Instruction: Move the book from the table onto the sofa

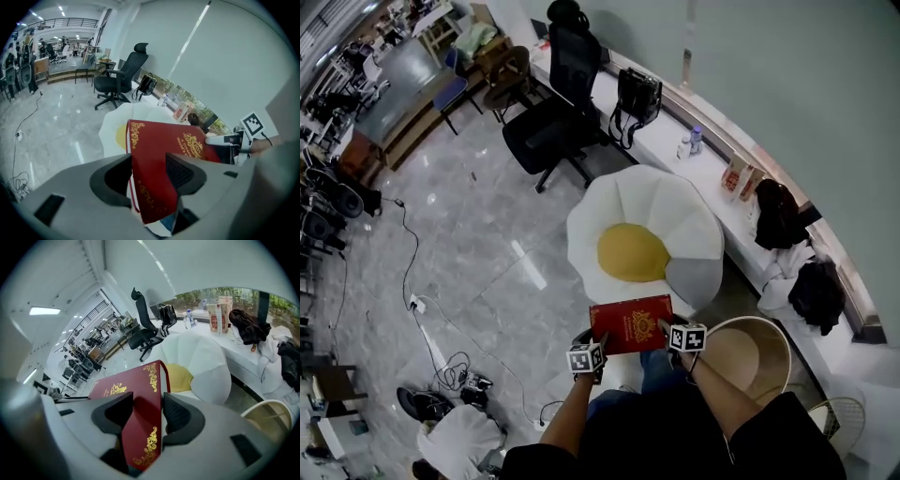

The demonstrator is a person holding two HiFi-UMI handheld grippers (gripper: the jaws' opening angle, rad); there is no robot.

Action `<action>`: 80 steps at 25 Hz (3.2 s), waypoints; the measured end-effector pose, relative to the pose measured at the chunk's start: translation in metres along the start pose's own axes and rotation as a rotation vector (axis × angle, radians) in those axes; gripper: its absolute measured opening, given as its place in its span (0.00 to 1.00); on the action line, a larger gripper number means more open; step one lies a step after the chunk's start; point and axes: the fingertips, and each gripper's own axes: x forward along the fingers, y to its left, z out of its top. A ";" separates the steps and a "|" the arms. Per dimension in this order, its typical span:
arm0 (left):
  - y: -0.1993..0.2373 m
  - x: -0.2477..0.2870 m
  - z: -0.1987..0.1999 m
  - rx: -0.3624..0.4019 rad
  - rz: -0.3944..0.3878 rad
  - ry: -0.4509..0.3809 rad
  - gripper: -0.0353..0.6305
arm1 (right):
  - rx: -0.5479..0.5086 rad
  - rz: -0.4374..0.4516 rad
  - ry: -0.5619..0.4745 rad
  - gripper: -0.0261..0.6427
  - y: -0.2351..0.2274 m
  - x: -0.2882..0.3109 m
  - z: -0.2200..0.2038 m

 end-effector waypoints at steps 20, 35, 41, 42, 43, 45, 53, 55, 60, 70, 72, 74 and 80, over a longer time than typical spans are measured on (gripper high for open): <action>-0.064 0.163 0.121 0.192 -0.296 0.167 0.43 | 0.278 -0.200 -0.121 0.35 -0.119 0.018 0.099; -0.035 0.274 0.173 0.225 -0.345 0.220 0.43 | 0.459 -0.285 -0.192 0.33 -0.162 0.090 0.110; -0.047 0.337 0.146 0.271 -0.319 0.221 0.43 | 0.441 -0.266 -0.125 0.32 -0.224 0.122 0.097; -0.047 0.344 0.143 0.282 -0.301 0.205 0.43 | 0.413 -0.261 -0.110 0.32 -0.230 0.129 0.096; -0.045 0.352 0.139 0.289 -0.279 0.190 0.43 | 0.379 -0.252 -0.094 0.33 -0.236 0.136 0.094; -0.045 0.371 0.127 0.302 -0.244 0.181 0.43 | 0.316 -0.236 -0.069 0.33 -0.252 0.147 0.091; -0.033 0.437 0.070 0.231 -0.203 0.237 0.43 | 0.300 -0.183 0.038 0.32 -0.307 0.192 0.054; -0.035 0.456 0.063 0.212 -0.204 0.238 0.43 | 0.279 -0.206 0.054 0.31 -0.321 0.198 0.051; -0.021 0.497 0.058 0.208 -0.206 0.258 0.43 | 0.248 -0.226 0.094 0.31 -0.333 0.223 0.044; 0.009 0.532 0.015 0.167 -0.173 0.358 0.43 | 0.222 -0.165 0.161 0.32 -0.333 0.249 0.022; 0.006 0.534 0.013 0.239 -0.181 0.354 0.43 | 0.213 -0.156 0.166 0.32 -0.332 0.250 0.022; 0.001 0.535 0.010 0.295 -0.206 0.359 0.43 | 0.214 -0.149 0.167 0.32 -0.331 0.251 0.023; -0.005 0.521 0.006 0.311 -0.234 0.383 0.43 | 0.228 -0.136 0.149 0.32 -0.325 0.244 0.029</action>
